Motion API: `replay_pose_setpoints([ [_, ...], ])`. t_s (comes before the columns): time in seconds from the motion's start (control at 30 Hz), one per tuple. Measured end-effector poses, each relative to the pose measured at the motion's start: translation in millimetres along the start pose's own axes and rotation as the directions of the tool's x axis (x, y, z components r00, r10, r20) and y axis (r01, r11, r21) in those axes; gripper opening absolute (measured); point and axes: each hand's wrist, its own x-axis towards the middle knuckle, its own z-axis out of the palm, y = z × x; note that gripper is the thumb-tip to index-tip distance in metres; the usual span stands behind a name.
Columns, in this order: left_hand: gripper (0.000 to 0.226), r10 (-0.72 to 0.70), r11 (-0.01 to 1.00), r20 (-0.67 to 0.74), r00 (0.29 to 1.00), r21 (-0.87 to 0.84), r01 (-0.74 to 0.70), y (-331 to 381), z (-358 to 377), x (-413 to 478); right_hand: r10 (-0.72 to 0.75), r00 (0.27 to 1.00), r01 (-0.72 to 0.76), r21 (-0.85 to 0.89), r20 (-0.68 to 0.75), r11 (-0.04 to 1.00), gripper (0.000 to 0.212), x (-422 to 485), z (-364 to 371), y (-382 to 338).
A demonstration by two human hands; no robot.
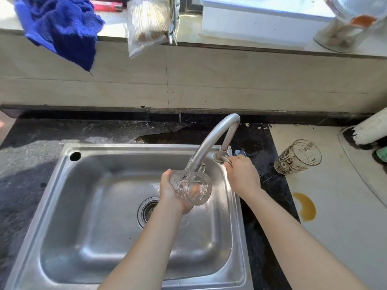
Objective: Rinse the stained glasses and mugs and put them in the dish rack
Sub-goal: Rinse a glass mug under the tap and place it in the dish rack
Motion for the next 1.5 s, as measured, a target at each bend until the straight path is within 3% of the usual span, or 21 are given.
replay_pose_setpoints([
  [0.27, 0.049, -0.014, 0.996, 0.018, 1.0, -0.083, 0.016, 5, -2, -2, 0.119, 0.981, -0.159, 0.292, 0.15, 0.943, 0.036, 18, -13, 15],
  [0.37, 0.048, -0.002, 0.996, 0.027, 1.0, -0.085, 0.004, 4, -6, -4, 0.133, 0.974, -0.178, 0.253, 0.185, 0.951, 0.033, 18, -16, 12],
  [0.47, 0.043, 0.038, 0.997, 0.031, 0.999, -0.065, -0.036, 5, -8, -12, 0.119, 0.993, -0.116, 0.112, -0.016, 0.987, 0.028, -4, -20, -1],
  [0.53, 0.038, 0.095, 0.994, 0.031, 0.995, -0.05, -0.093, 7, -12, -12, 0.103, 0.992, -0.081, 0.252, -0.077, 0.964, 0.034, -31, -26, -17],
  [0.57, 0.039, 0.121, 0.992, 0.033, 0.992, -0.034, -0.12, 8, -14, -10, 0.114, 0.993, -0.102, 0.387, -0.009, 0.916, 0.035, -46, -31, -26],
  [0.6, 0.045, 0.133, 0.991, 0.041, 0.99, -0.023, -0.132, 7, -15, -8, 0.137, 0.979, -0.198, 0.52, 0.153, 0.831, 0.039, -59, -35, -37],
  [0.67, 0.05, 0.154, 0.988, 0.083, 0.985, 0.006, -0.155, 4, -19, -5, 0.126, 0.839, -0.493, 0.64, 0.53, 0.59, 0.054, -79, -41, -56],
  [0.7, 0.051, 0.166, 0.985, 0.116, 0.979, 0.032, -0.171, 0, -21, -4, 0.094, 0.76, -0.602, 0.641, 0.643, 0.476, 0.058, -86, -42, -63],
  [0.73, 0.053, 0.174, 0.981, 0.151, 0.973, 0.061, -0.185, -4, -25, -5, 0.066, 0.729, -0.648, 0.657, 0.681, 0.386, 0.061, -91, -39, -68],
  [0.8, 0.052, 0.174, 0.966, 0.208, 0.963, 0.152, -0.207, -10, -32, -15, 0.095, 0.764, -0.637, 0.722, 0.638, 0.271, 0.068, -100, -33, -73],
  [0.9, 0.045, 0.105, 0.926, 0.304, 0.947, 0.318, -0.205, -9, -53, -28, 0.212, 0.797, -0.603, 0.77, 0.566, 0.21, 0.075, -110, -30, -76],
  [0.97, 0.045, 0.04, 0.851, 0.306, 0.951, 0.489, -0.193, 4, -67, -37, 0.272, 0.817, -0.57, 0.787, 0.509, 0.238, 0.078, -120, -36, -79],
  [1.03, 0.054, 0.002, 0.687, 0.257, 0.966, 0.702, -0.188, 18, -80, -46, 0.316, 0.862, -0.503, 0.748, 0.397, 0.432, 0.073, -129, -43, -86],
  [1.1, 0.051, 0.062, 0.482, 0.225, 0.972, 0.847, -0.226, 33, -89, -53, 0.321, 0.909, -0.417, 0.599, 0.266, 0.684, 0.066, -140, -51, -95],
  [1.17, 0.05, 0.149, 0.322, 0.248, 0.957, 0.903, -0.284, 44, -94, -58, 0.297, 0.937, -0.35, 0.478, 0.186, 0.806, 0.069, -147, -56, -102],
  [1.23, 0.042, 0.182, 0.228, 0.293, 0.939, 0.916, -0.33, 50, -96, -62, 0.274, 0.942, -0.335, 0.491, 0.194, 0.804, 0.07, -153, -65, -106],
  [1.33, 0.042, 0.169, 0.189, 0.352, 0.921, 0.905, -0.381, 50, -96, -67, 0.262, 0.929, -0.369, 0.617, 0.26, 0.695, 0.073, -160, -79, -111],
  [1.43, 0.043, 0.15, 0.129, 0.381, 0.912, 0.907, -0.4, 43, -98, -73, 0.32, 0.935, -0.353, 0.458, 0.15, 0.816, 0.067, -171, -75, -114],
  [1.5, 0.044, 0.144, 0.089, 0.39, 0.91, 0.91, -0.404, 39, -99, -75, 0.365, 0.919, -0.391, 0.479, 0.152, 0.786, 0.07, -179, -67, -111],
])
